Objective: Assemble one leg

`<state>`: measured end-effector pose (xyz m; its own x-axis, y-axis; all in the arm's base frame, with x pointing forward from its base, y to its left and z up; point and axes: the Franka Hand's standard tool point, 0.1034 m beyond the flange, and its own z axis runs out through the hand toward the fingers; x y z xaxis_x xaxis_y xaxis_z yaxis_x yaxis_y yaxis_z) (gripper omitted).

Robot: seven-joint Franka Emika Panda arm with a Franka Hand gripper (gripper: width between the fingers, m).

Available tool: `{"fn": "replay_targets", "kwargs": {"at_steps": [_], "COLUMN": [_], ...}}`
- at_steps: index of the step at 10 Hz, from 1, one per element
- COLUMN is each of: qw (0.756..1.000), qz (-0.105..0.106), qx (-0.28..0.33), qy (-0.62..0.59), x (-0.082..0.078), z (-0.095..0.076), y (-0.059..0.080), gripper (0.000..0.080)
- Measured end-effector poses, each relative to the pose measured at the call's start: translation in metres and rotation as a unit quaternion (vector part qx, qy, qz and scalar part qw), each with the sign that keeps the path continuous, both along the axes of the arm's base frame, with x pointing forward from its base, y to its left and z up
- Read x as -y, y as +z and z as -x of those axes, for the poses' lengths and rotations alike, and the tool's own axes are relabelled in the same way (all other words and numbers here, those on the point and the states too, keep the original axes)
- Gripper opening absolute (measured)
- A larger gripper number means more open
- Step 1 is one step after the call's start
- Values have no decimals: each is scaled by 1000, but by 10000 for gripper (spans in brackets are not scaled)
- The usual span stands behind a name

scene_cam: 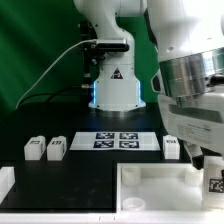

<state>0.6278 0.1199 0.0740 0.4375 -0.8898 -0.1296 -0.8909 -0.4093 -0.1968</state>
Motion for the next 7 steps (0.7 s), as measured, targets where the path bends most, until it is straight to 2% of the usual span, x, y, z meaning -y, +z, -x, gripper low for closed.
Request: {"fn": "replay_targets", "kwargs": {"at_steps": [3, 5, 6, 7], "qw": [990, 943, 929, 930], "qz": [30, 80, 86, 87], "qx": [35, 30, 28, 32], "qy": [136, 322, 359, 355], "x": [2, -7, -9, -8], "z": [5, 8, 3, 2], "y": [-4, -4, -1, -2], "gripper": [648, 648, 648, 648]}}
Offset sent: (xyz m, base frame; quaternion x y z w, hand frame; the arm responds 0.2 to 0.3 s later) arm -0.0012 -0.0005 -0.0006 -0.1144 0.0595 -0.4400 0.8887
